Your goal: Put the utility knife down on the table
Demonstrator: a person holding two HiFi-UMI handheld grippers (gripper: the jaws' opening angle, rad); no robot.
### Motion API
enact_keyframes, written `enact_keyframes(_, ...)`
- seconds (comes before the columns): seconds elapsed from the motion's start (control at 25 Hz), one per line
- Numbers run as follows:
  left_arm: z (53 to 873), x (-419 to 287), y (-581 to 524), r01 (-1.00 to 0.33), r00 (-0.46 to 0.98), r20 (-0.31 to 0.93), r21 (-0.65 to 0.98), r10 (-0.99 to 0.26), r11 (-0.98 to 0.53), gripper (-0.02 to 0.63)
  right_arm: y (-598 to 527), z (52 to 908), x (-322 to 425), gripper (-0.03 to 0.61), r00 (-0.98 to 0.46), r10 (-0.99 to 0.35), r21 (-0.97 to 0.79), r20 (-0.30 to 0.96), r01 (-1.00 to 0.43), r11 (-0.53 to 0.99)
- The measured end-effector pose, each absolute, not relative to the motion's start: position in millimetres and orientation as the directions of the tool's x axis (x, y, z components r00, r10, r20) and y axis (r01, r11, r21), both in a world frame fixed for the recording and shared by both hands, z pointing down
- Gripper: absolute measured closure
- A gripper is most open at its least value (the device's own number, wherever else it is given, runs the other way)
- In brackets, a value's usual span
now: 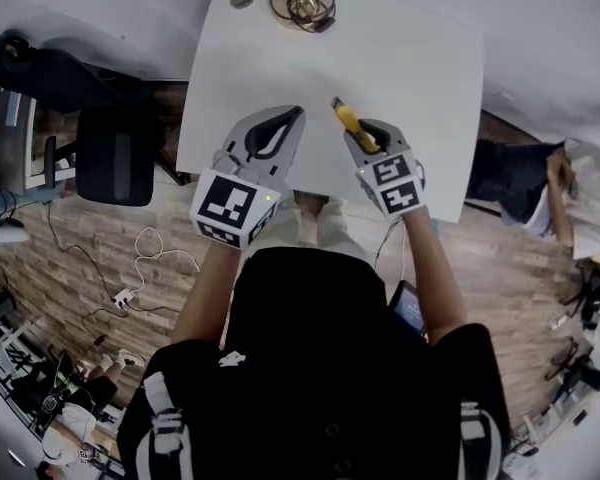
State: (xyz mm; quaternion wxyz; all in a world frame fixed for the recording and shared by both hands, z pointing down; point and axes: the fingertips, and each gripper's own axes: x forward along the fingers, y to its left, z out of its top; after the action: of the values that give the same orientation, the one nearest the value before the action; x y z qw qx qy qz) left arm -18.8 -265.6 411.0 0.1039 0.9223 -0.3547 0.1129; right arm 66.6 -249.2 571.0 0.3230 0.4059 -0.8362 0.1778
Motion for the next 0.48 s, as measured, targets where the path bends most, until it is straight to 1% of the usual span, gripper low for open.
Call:
enact_keyframes(0.28,424,-25,-265,-0.696,0.705,0.3,0.117,-0.642,-0.709,0.592,-243,607,68,0.44,-0.439,-0.485,-0.005,0.756,-0.745,0.667)
enact_keyframes(0.48,438,-33,-261,-0.709,0.69,0.338,0.138,-0.64,-0.692,0.592,-240,628,75,0.44,-0.41,-0.432,0.012,0.804,-0.714,0.7)
